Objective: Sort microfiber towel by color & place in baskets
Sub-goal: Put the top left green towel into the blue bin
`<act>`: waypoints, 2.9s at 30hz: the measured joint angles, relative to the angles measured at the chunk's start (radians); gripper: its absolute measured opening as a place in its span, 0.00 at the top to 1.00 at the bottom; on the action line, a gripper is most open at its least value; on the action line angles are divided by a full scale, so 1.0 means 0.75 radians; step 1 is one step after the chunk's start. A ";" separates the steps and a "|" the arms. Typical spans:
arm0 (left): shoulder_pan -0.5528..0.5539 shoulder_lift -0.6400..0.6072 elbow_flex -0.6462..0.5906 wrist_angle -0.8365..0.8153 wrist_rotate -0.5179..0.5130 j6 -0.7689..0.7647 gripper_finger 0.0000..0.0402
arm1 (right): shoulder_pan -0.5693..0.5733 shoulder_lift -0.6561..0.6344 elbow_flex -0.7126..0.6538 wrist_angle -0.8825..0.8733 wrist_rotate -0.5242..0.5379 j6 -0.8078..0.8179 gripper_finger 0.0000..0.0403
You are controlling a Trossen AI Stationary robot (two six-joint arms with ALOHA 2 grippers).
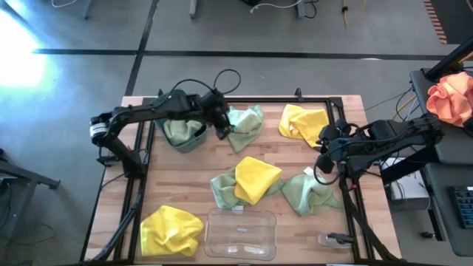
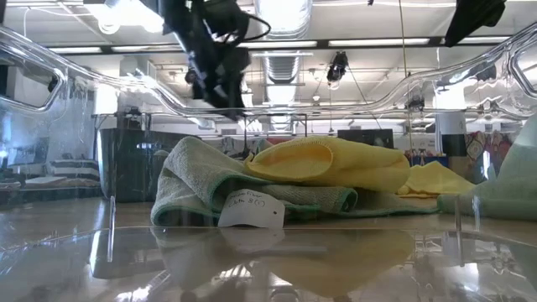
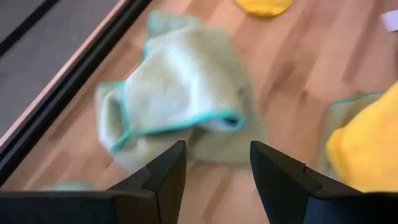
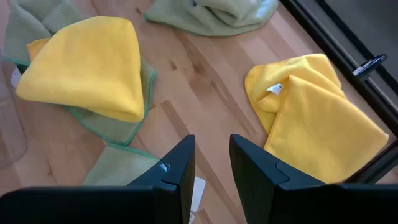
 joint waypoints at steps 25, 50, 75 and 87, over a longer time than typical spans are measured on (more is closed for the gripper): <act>0.012 0.566 0.459 -0.188 0.013 0.300 0.60 | 0.000 0.000 -0.003 0.001 0.005 0.004 0.77; 0.011 0.611 0.458 -0.195 -0.005 0.253 0.88 | 0.001 0.000 -0.006 0.000 0.005 0.015 0.77; -0.076 -0.024 0.459 -0.430 -0.346 0.182 1.00 | 0.000 0.000 -0.007 0.001 0.032 0.009 0.77; -0.061 -0.495 0.460 -0.638 -1.004 0.118 1.00 | 0.000 0.000 -0.007 0.003 0.046 0.029 0.77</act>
